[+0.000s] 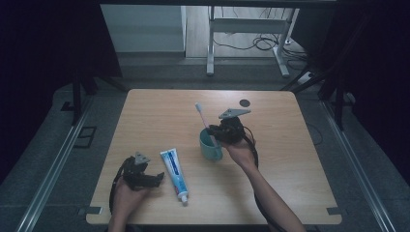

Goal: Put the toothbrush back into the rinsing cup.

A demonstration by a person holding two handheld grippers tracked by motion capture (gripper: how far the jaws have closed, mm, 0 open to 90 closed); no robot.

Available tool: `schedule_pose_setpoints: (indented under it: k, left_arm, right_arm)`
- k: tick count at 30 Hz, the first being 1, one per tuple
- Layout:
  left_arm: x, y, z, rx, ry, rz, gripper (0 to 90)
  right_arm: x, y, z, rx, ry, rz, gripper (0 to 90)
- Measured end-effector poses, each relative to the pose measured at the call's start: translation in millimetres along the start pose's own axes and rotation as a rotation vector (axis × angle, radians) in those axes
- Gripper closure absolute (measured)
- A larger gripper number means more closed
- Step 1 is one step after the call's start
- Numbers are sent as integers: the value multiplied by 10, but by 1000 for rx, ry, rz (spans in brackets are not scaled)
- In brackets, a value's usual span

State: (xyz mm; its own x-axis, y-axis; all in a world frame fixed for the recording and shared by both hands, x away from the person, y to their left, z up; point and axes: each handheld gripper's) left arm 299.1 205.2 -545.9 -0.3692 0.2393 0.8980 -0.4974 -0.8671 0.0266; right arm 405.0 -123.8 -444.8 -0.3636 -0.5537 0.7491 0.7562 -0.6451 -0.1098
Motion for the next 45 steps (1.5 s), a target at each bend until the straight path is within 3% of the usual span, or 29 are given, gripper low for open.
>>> schedule_pose_setpoints:
  k: [32,45]
  left_arm:
    - [0,0,1,0,0,0,0]
    - [0,0,1,0,0,0,0]
  right_arm:
    - [-281,54,-118,-24,-77,-5,774]
    - [-198,24,-83,6,-59,-9,719]
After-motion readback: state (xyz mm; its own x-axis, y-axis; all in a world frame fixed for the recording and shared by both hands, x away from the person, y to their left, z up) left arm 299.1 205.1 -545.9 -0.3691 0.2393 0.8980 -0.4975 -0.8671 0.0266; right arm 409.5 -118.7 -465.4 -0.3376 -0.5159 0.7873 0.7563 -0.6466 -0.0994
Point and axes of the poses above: each handheld gripper's, and its own axes: x roughly backward along the jaws, z roughly out of its top, y roughly to its right, and after that the axes turned 15 degrees about -y, right-handed
